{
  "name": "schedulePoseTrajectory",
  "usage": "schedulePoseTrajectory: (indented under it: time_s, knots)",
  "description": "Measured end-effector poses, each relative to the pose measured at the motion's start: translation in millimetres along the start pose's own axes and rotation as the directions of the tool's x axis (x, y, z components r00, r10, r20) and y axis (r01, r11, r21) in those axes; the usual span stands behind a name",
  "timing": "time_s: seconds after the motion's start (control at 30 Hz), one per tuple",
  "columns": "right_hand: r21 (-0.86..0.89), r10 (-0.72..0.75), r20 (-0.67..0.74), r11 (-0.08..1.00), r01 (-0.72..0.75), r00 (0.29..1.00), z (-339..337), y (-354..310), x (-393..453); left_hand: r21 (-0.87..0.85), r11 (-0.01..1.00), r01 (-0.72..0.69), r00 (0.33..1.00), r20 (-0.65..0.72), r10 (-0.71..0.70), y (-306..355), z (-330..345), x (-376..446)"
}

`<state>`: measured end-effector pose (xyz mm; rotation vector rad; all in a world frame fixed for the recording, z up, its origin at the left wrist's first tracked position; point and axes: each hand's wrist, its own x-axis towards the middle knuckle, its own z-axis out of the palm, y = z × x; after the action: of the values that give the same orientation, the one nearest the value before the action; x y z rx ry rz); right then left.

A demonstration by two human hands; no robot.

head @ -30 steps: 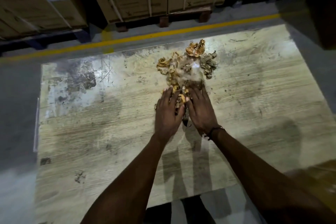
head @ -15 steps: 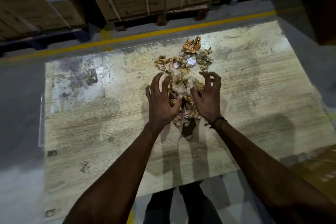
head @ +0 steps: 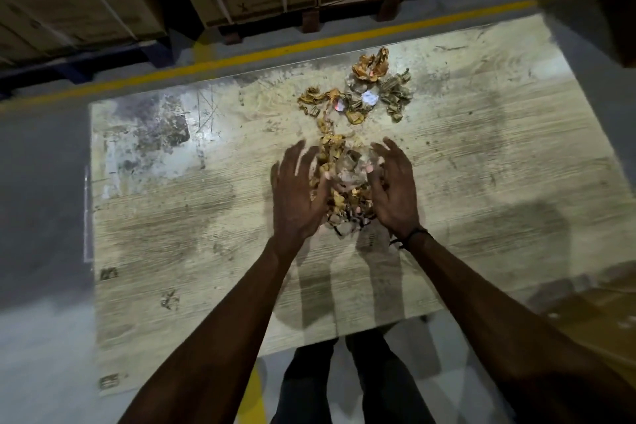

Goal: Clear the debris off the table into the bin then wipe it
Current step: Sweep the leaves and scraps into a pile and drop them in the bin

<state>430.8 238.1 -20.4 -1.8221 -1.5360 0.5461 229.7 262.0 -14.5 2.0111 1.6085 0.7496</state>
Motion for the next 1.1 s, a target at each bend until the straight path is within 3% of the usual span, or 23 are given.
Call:
schedulePoseTrajectory:
  time_s: [0.07, 0.17, 0.33, 0.43, 0.57, 0.73, 0.93, 1.1]
  knots:
    - [0.039, 0.070, -0.021, 0.997, -0.069, 0.997, -1, 4, 0, -0.035, 0.991, 0.127, 0.989, -0.073, -0.130, -4, -2, -11]
    - [0.085, 0.133, -0.001, 0.988, -0.133, 0.991, 5, 7, 5, -0.075, 0.973, 0.220, 0.972, -0.065, -0.225, -9, 9, -22]
    - [0.147, 0.123, 0.040, 0.981, -0.127, 0.992, 28, -3, 19, -0.189, 0.952, 0.242, 0.965, -0.054, -0.256, 0, 46, -9]
    - [0.140, 0.104, 0.048, 0.984, -0.110, 0.993, 41, -3, 22, -0.357, 0.905, 0.231, 0.950, -0.116, -0.288, 9, 57, 2]
    - [0.212, 0.116, 0.040, 0.970, -0.122, 0.992, 56, -2, 20, -0.524, 0.831, 0.185, 0.959, -0.089, -0.270, 16, 67, 11]
    - [0.440, 0.187, 0.038, 0.879, -0.184, 0.982, 58, -15, 17, -0.737, 0.628, 0.249, 0.921, -0.019, -0.389, 33, 77, 18]
    - [0.691, 0.374, 0.114, 0.636, -0.344, 0.920, 55, -41, 21, -0.876, 0.323, 0.357, 0.805, 0.113, -0.582, 46, 68, 26]
    - [0.739, 0.399, 0.112, 0.579, -0.345, 0.910, 41, -63, 19, -0.922, 0.224, 0.317, 0.778, 0.117, -0.618, 59, 49, 21]
